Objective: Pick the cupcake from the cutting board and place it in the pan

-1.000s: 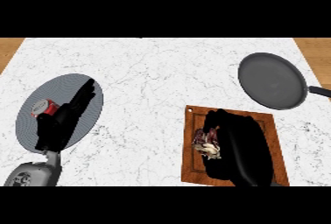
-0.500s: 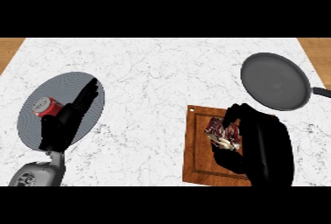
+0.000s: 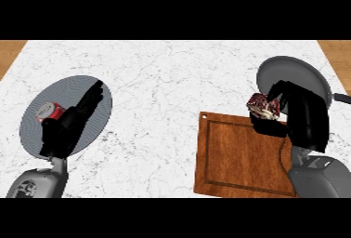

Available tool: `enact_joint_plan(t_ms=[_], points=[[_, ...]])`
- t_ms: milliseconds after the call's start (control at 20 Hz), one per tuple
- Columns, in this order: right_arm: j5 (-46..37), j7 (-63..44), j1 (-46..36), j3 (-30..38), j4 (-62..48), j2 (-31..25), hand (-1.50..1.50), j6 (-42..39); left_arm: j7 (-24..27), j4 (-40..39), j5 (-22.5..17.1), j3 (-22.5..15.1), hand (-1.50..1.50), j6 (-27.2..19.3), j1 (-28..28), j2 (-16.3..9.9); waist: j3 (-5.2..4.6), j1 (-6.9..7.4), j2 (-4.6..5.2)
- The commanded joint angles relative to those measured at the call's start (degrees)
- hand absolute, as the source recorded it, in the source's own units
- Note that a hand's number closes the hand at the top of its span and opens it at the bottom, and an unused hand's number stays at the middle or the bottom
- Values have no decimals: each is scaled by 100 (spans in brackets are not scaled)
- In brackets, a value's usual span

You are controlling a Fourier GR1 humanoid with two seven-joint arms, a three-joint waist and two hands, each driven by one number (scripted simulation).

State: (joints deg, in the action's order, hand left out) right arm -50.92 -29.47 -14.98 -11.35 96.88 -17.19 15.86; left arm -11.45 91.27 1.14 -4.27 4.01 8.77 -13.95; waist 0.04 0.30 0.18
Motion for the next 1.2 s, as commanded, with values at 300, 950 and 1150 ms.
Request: enact_joint_plan(t_ms=[300,950,1150], points=[[524,1954,-1215,1436,-3295,-365,150,1159,-242,492,82,-63,0,72,-252,95,4,98,13],[1265,4512,-2902,2520,-6814,-828,150,1713,104,-22,189,114,0,262,-82,190,3,95,28],[1210,4857,-3322,2728,-7824,-867,150,2117,103,-111,24,313,0,400,168,100,9,185,70]])
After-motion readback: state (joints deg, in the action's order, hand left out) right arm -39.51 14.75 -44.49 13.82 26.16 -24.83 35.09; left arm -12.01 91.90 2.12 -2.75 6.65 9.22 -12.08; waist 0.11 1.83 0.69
